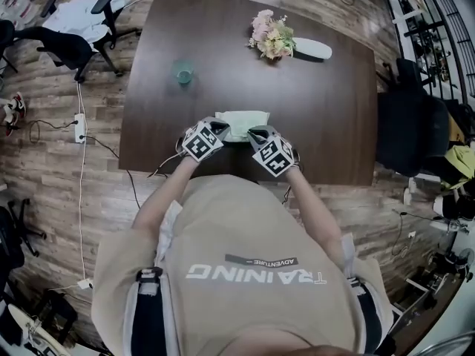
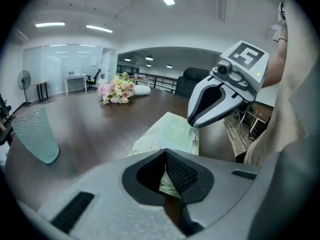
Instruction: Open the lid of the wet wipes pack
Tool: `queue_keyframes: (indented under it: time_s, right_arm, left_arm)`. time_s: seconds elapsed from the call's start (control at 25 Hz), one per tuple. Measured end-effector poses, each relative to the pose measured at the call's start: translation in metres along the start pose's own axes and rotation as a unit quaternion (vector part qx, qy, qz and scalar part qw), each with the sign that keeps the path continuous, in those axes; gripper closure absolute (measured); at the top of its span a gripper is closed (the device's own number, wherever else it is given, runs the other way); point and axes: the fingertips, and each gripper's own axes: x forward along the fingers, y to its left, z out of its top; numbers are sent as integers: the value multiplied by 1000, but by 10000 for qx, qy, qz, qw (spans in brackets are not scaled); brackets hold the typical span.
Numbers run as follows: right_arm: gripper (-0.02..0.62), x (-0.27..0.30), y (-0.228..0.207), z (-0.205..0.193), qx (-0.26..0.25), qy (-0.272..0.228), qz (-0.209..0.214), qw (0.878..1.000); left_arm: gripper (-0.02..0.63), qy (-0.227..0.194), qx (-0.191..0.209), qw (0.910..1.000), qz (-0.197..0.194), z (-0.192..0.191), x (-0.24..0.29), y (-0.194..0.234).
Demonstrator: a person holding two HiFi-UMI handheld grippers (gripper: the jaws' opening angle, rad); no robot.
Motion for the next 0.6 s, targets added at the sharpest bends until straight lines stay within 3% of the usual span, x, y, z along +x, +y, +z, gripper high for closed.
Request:
queue_keyframes:
  time_s: [0.28, 0.4, 0.6]
  right_arm:
    - [577, 10, 10, -10, -353, 323, -13, 9989]
    - [492, 14, 14, -14, -397, 475, 52, 9981]
    - [477, 16, 15, -18, -1272, 863, -95, 9881]
  left_arm:
    - [597, 127, 238, 9996, 13, -2, -1, -2]
    - [597, 136, 220, 9996, -87, -2, -1, -2]
    - [597, 380, 705, 9968, -23, 1, 3, -6]
